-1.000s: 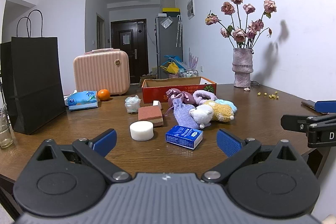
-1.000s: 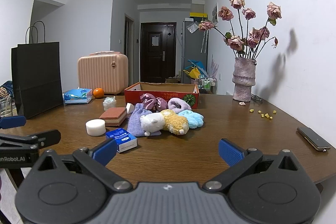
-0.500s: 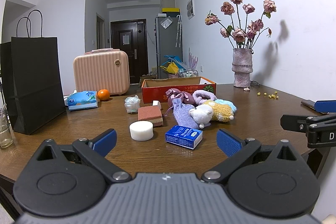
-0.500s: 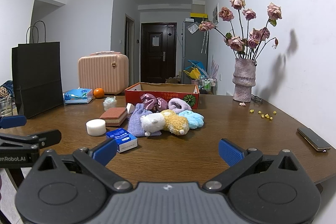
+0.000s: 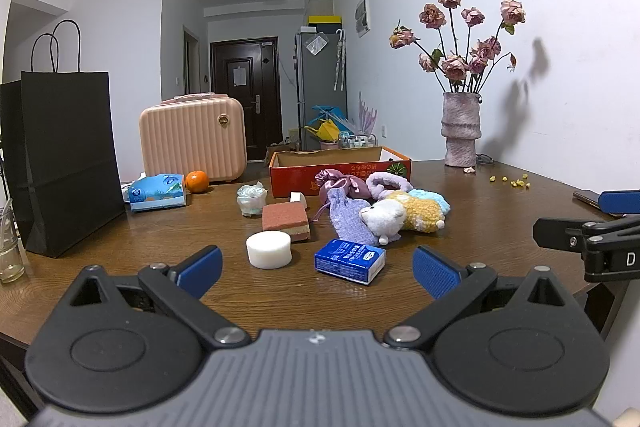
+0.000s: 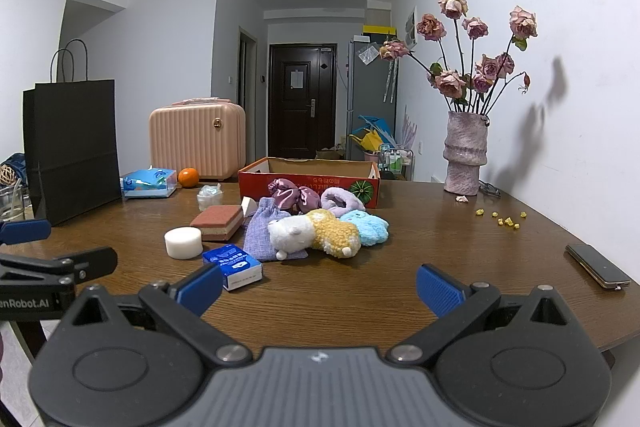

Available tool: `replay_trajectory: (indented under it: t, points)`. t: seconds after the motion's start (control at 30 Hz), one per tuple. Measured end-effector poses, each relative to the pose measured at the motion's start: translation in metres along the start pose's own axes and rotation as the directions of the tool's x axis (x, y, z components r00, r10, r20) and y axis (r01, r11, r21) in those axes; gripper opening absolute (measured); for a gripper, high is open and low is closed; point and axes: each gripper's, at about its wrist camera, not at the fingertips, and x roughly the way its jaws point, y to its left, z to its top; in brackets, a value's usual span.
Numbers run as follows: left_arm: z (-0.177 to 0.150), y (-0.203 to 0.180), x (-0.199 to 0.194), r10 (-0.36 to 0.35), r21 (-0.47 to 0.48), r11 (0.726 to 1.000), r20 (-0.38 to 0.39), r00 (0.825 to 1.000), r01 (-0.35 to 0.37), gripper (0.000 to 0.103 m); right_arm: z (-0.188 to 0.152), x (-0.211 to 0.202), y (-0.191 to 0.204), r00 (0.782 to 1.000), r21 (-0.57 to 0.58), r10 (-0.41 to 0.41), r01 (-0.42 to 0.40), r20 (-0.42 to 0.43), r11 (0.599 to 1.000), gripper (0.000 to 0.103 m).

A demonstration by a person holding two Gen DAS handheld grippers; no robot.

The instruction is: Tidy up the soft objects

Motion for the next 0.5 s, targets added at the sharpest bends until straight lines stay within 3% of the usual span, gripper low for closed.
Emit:
replay_trajectory:
  t: [0.5]
  points:
    - [0.0001, -0.0002, -0.0001, 0.0, 0.0, 1.0, 0.001, 1.0, 0.0, 0.103, -0.0007, 0.0002, 0.0006, 1.0, -0.001, 0.0, 0.0, 0.001, 1.0, 0.103]
